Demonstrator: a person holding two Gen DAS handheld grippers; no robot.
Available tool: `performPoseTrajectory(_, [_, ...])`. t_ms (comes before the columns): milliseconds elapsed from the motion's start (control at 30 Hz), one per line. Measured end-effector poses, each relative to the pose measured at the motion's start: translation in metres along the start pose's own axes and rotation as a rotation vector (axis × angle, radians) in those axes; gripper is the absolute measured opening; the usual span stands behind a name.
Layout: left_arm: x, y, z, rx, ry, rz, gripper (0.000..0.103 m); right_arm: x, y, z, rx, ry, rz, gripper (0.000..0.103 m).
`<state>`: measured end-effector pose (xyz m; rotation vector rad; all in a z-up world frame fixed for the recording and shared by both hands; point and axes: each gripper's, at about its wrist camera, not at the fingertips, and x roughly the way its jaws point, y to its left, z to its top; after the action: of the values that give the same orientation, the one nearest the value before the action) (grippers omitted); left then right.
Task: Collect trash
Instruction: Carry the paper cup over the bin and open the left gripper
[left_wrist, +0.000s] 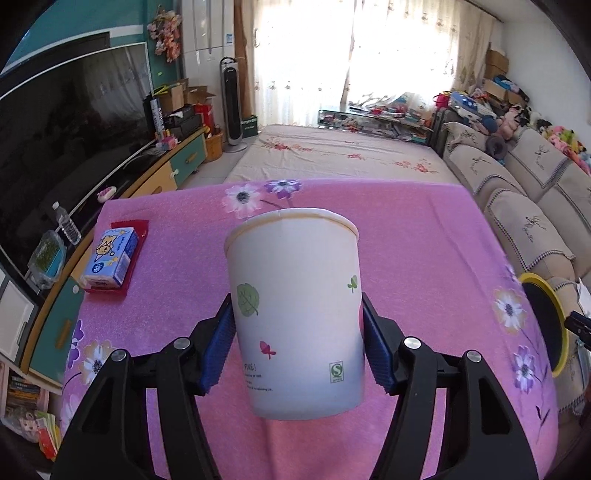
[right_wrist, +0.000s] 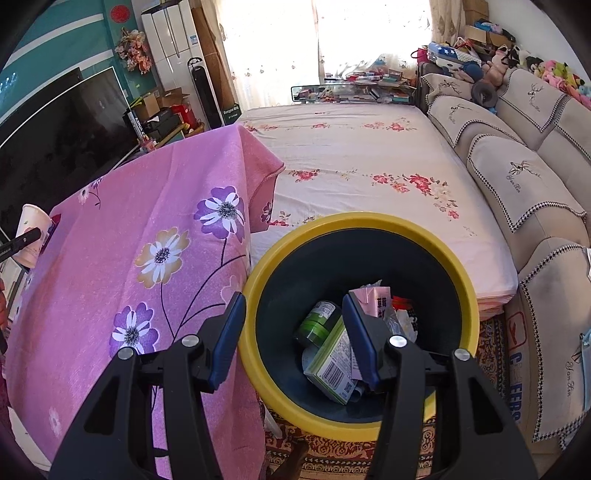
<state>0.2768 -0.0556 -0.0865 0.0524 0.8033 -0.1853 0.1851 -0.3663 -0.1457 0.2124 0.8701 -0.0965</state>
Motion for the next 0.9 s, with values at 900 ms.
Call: performPoseTrajectory(900, [-0.018, -0.407, -0.021, 0.412, 0.011, -0.425, 0.065, -0.132, -0.121, -0.07, 0.184, -0.207, -0.141, 0.055])
